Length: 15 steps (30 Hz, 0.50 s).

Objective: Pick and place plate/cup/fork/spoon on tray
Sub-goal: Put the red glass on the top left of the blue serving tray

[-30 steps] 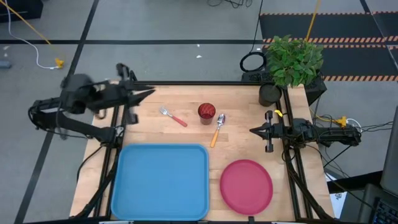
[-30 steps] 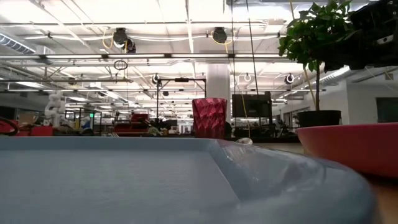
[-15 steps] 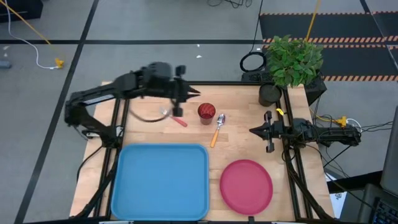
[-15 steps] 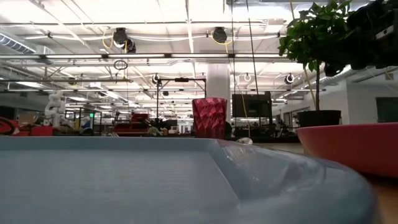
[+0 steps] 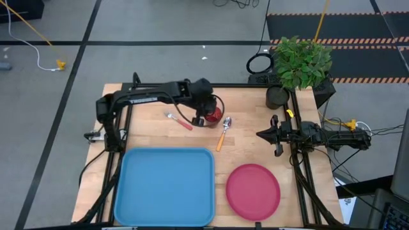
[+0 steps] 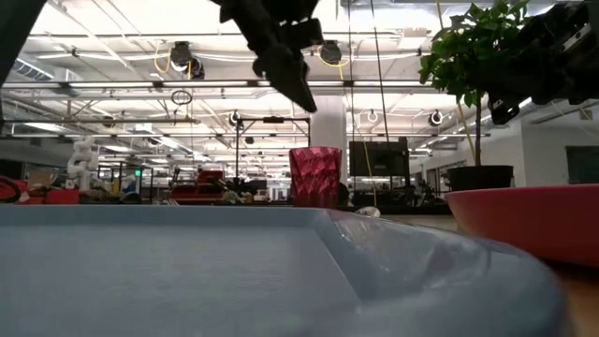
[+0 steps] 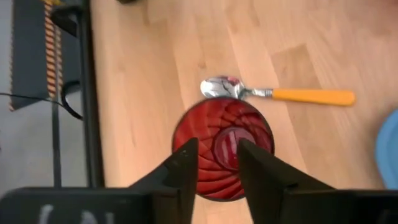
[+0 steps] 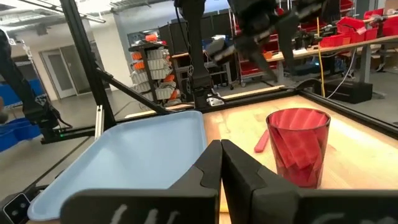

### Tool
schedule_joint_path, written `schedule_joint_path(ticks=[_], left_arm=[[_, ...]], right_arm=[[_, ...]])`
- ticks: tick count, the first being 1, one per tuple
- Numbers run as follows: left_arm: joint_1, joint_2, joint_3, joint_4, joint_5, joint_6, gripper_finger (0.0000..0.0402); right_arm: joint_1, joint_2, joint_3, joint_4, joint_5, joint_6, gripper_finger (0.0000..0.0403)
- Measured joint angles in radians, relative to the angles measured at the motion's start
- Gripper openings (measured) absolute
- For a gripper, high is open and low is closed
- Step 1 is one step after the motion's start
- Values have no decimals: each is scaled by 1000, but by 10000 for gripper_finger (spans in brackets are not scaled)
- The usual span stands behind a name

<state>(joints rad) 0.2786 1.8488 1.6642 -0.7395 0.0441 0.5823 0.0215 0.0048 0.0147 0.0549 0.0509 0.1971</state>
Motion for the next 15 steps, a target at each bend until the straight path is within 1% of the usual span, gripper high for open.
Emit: schedule_joint_path(ticks=[3,7,10,15], left_arm=[[-8,24,0,-8,6,17,154],[-26,50,0,-73,9,62,182],[-45,48,0,-97,10,64,192],[-61,48,-1,-100,12,83,195]], right_arm=[[0,0,0,0,0,0,0],[0,0,0,0,0,0,0],[0,0,0,0,0,0,0],[0,0,0,0,0,0,0]])
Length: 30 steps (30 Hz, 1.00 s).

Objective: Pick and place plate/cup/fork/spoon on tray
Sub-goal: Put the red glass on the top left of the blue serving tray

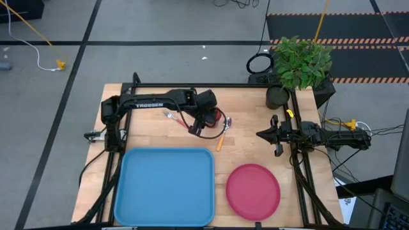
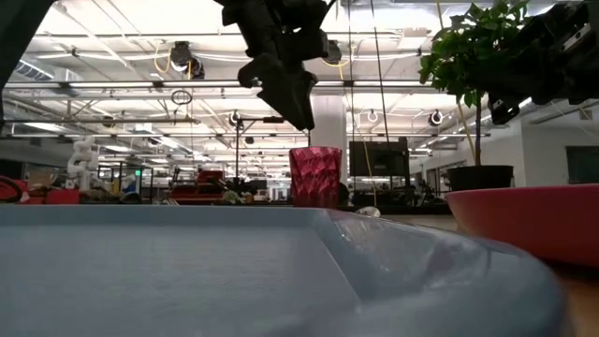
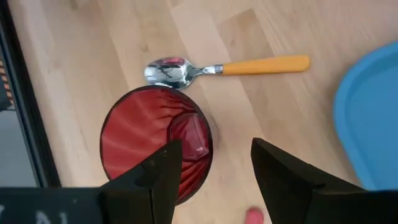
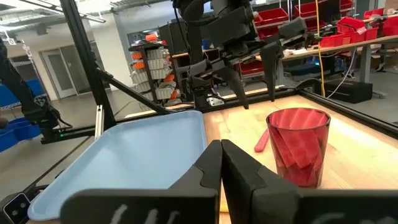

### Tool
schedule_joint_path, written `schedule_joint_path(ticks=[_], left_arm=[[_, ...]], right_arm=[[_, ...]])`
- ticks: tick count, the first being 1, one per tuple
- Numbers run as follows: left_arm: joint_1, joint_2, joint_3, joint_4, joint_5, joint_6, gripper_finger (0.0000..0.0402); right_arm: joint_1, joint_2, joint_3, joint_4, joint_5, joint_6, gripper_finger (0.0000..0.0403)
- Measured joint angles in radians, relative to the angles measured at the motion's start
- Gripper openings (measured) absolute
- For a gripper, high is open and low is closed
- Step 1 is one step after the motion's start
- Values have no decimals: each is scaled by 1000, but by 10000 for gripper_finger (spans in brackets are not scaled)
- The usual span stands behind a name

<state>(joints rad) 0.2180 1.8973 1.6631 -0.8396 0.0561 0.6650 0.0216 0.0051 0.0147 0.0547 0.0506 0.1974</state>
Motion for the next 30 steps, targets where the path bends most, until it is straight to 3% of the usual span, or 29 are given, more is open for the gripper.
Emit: schedule_joint_path(ticks=[15,18,27,30], left_arm=[[-2,96,-7,5,-4,140,189],[-6,95,-7,15,-4,143,160],[-18,85,-6,8,-54,137,26],[-16,84,-6,0,-72,133,12]], right_arm=[[0,0,0,0,0,0,0],[0,0,0,0,0,0,0],[0,0,0,0,0,0,0],[0,0,0,0,0,0,0]])
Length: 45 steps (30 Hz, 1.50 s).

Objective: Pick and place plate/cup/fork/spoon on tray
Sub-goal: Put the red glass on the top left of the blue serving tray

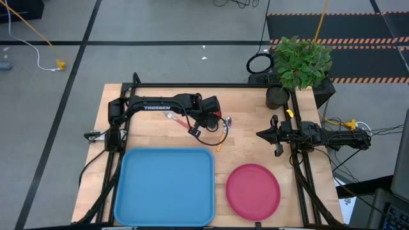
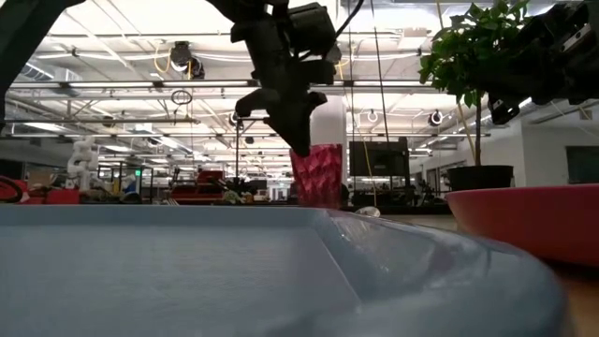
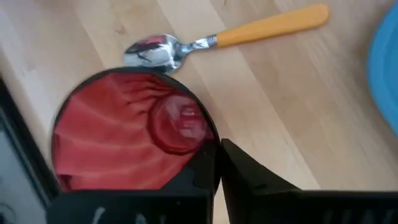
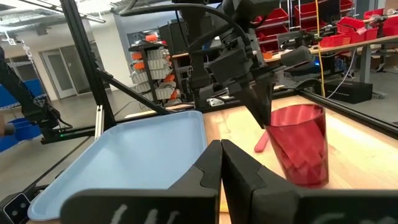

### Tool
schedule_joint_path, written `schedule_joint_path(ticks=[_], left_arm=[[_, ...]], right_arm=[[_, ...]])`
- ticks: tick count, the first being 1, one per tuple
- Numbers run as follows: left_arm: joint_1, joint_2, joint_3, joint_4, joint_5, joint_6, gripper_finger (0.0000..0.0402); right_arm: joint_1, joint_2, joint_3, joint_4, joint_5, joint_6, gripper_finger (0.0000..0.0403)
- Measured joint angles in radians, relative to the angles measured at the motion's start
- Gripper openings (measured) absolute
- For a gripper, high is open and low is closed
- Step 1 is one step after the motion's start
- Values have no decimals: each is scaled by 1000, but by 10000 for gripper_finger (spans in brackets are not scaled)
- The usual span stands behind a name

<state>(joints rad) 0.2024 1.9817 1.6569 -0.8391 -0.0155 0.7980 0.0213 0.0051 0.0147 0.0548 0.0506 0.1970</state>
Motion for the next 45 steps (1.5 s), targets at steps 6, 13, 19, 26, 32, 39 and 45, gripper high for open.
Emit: schedule_joint_path(ticks=[6,13,19,26,32,39,45], left_arm=[[-11,0,0,-6,-52,-23,28],[-55,-62,4,-88,-78,-134,13],[-150,-170,5,-173,-92,-249,16],[-290,-301,5,-292,-94,-391,17],[-422,-382,5,-451,-114,-582,8],[-596,-413,5,-615,-117,-876,8],[-753,-413,5,-712,-117,-1152,14]], right_arm=[[0,0,0,0,0,0,0],[0,1,0,1,0,0,0],[0,9,0,-2,1,0,0],[0,10,0,10,1,0,0],[0,10,0,54,1,0,0],[0,11,0,59,0,4,0],[0,11,0,109,1,34,0]])
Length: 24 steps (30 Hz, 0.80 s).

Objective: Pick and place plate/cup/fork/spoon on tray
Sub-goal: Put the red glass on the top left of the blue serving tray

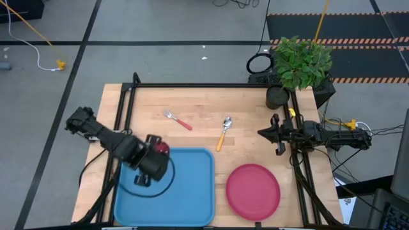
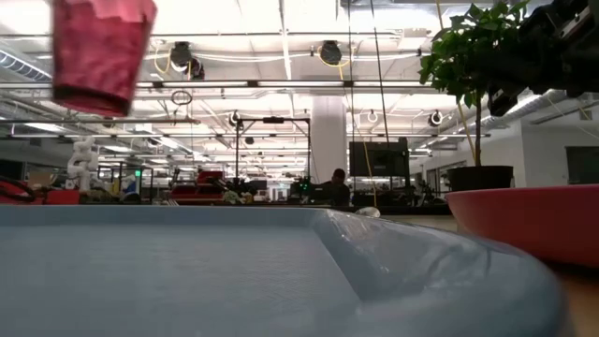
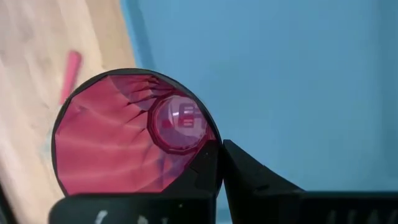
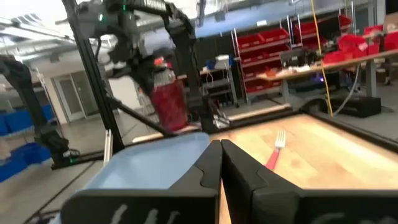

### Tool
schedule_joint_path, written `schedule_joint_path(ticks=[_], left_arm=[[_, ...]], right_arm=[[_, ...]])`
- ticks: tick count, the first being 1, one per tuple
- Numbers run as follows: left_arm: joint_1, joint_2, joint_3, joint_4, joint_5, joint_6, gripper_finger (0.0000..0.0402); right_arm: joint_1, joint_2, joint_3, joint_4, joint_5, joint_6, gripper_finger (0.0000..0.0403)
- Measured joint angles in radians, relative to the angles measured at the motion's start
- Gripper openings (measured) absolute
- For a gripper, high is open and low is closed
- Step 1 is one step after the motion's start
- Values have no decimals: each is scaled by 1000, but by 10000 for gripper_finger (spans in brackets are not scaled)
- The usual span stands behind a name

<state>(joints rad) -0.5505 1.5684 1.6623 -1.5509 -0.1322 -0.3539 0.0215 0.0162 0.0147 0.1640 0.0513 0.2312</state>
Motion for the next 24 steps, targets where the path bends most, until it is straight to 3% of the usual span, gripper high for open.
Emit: schedule_joint_path(ticks=[8,14,20,24], left_arm=[[-203,0,0,-20,-43,-255,9],[-311,0,0,-20,-111,-357,9],[-362,-1,-28,-20,-159,-427,13],[-364,-28,-126,-19,-113,-492,8]], right_arm=[[0,0,0,69,0,0,0],[0,0,0,131,0,0,0],[0,0,0,164,0,0,0],[0,0,0,165,0,0,0]])
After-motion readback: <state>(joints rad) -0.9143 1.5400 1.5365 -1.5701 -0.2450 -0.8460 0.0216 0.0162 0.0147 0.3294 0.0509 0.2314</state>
